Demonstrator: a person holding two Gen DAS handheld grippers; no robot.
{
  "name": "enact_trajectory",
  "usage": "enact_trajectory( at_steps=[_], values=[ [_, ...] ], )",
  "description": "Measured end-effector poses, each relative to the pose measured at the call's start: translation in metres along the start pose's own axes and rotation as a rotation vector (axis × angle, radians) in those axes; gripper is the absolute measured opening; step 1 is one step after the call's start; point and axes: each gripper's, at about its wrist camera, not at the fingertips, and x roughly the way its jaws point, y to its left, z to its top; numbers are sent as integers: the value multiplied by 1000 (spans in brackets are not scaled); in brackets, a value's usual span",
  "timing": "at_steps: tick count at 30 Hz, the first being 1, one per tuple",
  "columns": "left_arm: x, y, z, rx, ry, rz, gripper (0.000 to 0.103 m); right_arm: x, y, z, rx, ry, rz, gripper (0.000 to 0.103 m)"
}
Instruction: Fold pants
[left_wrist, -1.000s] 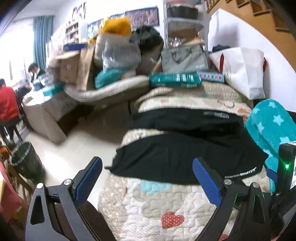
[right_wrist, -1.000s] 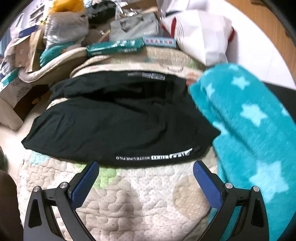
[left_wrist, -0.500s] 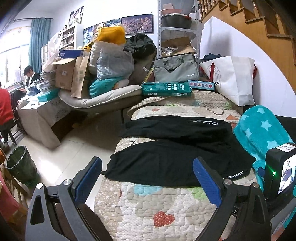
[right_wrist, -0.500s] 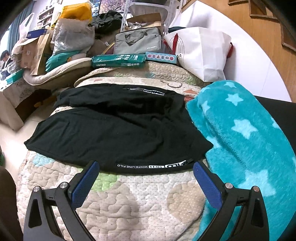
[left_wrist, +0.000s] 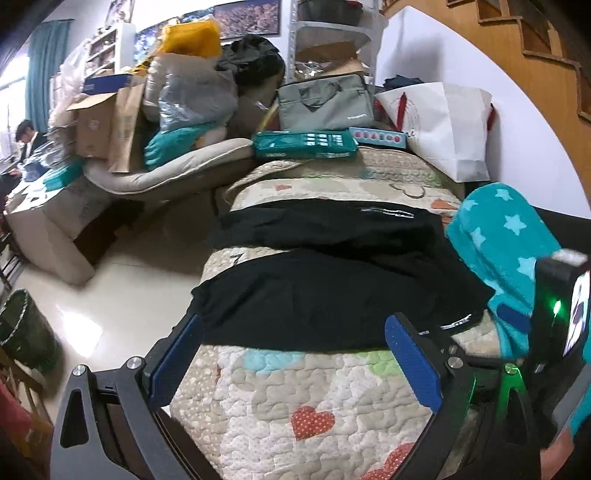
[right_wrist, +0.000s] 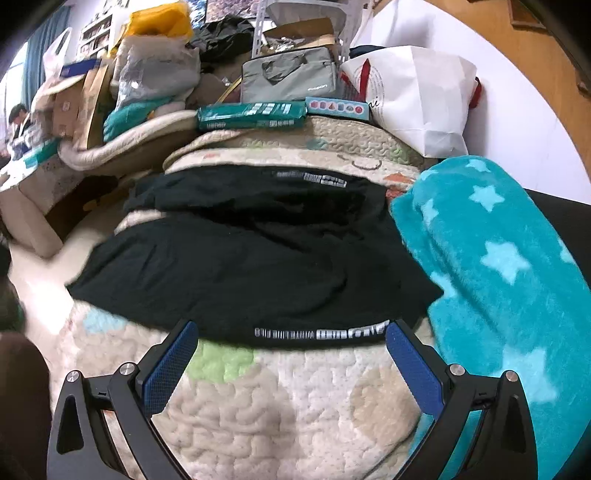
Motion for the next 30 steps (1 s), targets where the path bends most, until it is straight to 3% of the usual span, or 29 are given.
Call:
enact_trajectory(
  at_steps=[9, 19, 30],
  values=[
    [34, 0, 39, -13, 47, -63, 99, 29, -21, 73, -12, 20, -18, 103],
    [104, 19, 53, -41, 170, -48, 99, 90, -17, 105, -69, 95, -28, 103],
    [159, 37, 76, 6, 219, -2, 99, 142, -11, 134, -136, 129, 6, 103]
  ],
)
